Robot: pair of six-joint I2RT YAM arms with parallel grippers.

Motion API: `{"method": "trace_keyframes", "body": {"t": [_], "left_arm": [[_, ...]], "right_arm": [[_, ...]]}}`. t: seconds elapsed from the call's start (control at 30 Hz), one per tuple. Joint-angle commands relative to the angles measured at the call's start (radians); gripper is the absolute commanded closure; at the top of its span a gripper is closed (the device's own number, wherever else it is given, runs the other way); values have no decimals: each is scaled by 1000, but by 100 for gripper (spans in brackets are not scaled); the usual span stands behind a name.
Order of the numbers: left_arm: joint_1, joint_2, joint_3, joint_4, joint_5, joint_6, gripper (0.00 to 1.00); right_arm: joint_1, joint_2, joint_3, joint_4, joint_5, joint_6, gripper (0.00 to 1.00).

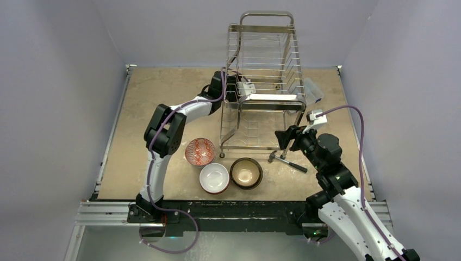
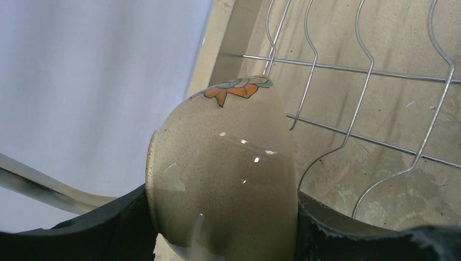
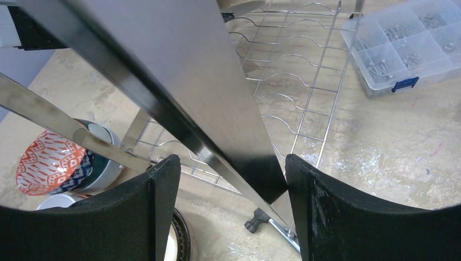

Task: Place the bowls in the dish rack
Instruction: Place the bowl in the dish rack.

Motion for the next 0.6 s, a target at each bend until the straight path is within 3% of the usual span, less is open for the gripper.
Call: {"method": "trace_keyframes", "body": {"t": [0.0, 0.13, 0.23, 0.3, 0.37, 0.43, 0.57], "left_arm": [[-49, 4, 70, -56, -11, 129, 100], [-55, -1, 68, -83, -16, 159, 100], [-55, -9, 55, -73, -23, 165, 86], [-55, -14, 40, -47, -33, 157, 61], [-60, -23, 8, 8, -55, 155, 48], [-64, -40, -32, 82, -81, 149, 38], [-66, -60, -63, 140, -93, 127, 34]], "right_arm": [[7, 5, 3, 43, -63, 0, 28], [7, 6, 1, 44, -66, -1, 28], [7, 8, 1, 46, -67, -1, 27], [7, 6, 1, 46, -67, -1, 28], [7, 7, 1, 47, -68, -2, 27], [7, 7, 1, 46, -69, -1, 27], [8, 7, 1, 47, -71, -1, 27]]}}
